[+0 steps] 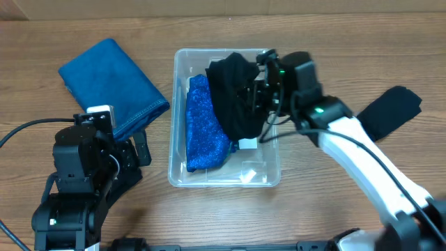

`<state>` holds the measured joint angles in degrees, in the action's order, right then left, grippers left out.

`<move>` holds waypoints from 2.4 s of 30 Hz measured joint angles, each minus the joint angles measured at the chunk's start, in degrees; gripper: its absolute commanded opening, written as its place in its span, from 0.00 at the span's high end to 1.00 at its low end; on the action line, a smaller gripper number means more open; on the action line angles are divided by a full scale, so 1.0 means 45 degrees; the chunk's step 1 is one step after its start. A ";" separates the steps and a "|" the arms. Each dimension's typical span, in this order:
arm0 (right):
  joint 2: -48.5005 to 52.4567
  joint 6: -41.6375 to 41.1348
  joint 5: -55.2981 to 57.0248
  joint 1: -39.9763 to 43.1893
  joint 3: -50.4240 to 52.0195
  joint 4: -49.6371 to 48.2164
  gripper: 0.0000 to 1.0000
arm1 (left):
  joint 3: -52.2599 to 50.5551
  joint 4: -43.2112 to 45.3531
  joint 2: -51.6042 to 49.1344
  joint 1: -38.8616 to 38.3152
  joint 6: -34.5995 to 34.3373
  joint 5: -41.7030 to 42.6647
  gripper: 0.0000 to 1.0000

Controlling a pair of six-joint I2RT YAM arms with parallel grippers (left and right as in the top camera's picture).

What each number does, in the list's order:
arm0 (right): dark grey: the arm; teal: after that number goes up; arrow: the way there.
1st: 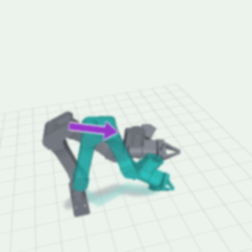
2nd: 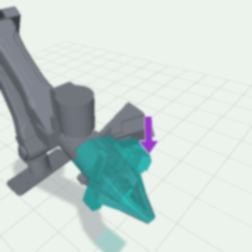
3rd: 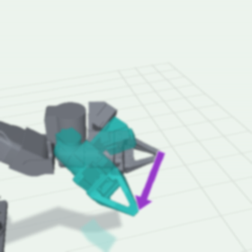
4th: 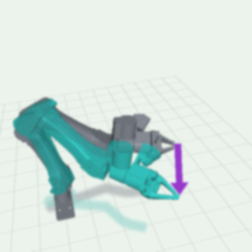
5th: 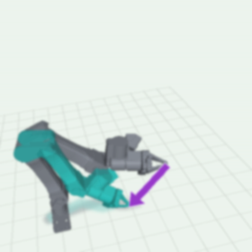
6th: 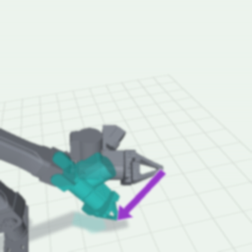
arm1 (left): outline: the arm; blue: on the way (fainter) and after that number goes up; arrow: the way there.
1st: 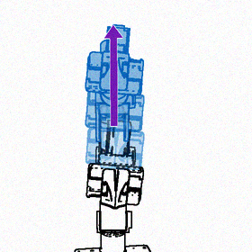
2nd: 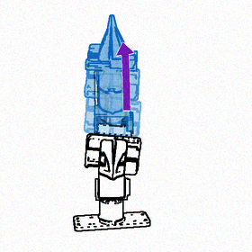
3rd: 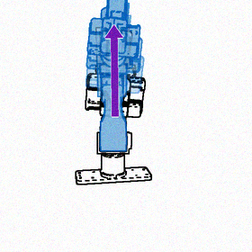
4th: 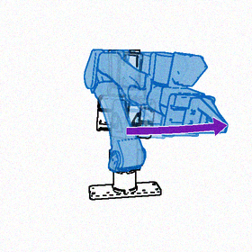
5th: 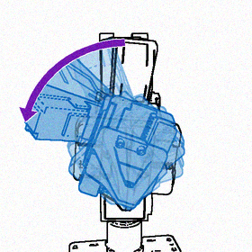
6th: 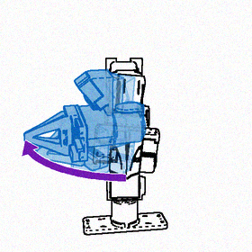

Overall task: Pack container
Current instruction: 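Lower the black cloth into the bin beside the blue cloth, then release and move the right gripper to the remaining black cloth piece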

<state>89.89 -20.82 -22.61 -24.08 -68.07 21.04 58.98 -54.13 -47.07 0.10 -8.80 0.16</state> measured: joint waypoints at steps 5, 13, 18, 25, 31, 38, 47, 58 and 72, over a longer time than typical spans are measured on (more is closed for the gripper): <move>0.1273 -0.0034 0.1647 0.0010 0.0000 -0.0466 0.96 | 0.0000 -0.0039 0.0000 0.0000 0.0000 0.0000 0.00; 0.1719 -0.0063 0.3084 -0.0068 -0.0180 0.0053 0.00 | 0.0000 -0.0068 0.0000 0.0000 0.0000 0.0000 0.00; 0.1719 -0.0019 0.3750 -0.0151 -0.0359 0.0393 0.00 | 0.0000 -0.0073 0.0000 0.0000 0.0000 0.0000 0.00; 0.1681 0.0359 0.5853 -0.0578 -0.1943 0.3152 0.00 | 0.0000 -0.0078 0.0000 0.0000 0.0000 0.0000 0.00; 0.1258 0.1399 0.6484 -0.1409 -0.3478 0.3934 0.69 | 0.0000 -0.0078 0.0000 0.0000 0.0000 0.0000 0.00; 0.4099 0.1676 0.5372 -0.1399 -0.3497 0.5727 0.78 | 0.0000 -0.0078 0.0000 0.0000 0.0000 0.0000 0.00; 0.5877 0.1943 0.5251 -0.1399 -0.3832 0.6688 0.72 | 0.0000 -0.0359 0.0000 0.0000 0.0000 0.0000 0.00; -0.1928 0.0432 0.6455 0.0651 -0.6620 0.8388 0.00 | 0.0000 -0.0364 0.0000 0.0000 0.0000 0.0000 0.00; 0.0680 -0.0529 0.2079 1.4154 -0.1885 0.8369 0.00 | 0.0000 -0.0359 0.0000 0.0000 0.0000 0.0000 0.00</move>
<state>92.95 -23.20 -13.26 39.62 -76.55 58.70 58.98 -55.75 -47.07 0.10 -8.80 0.16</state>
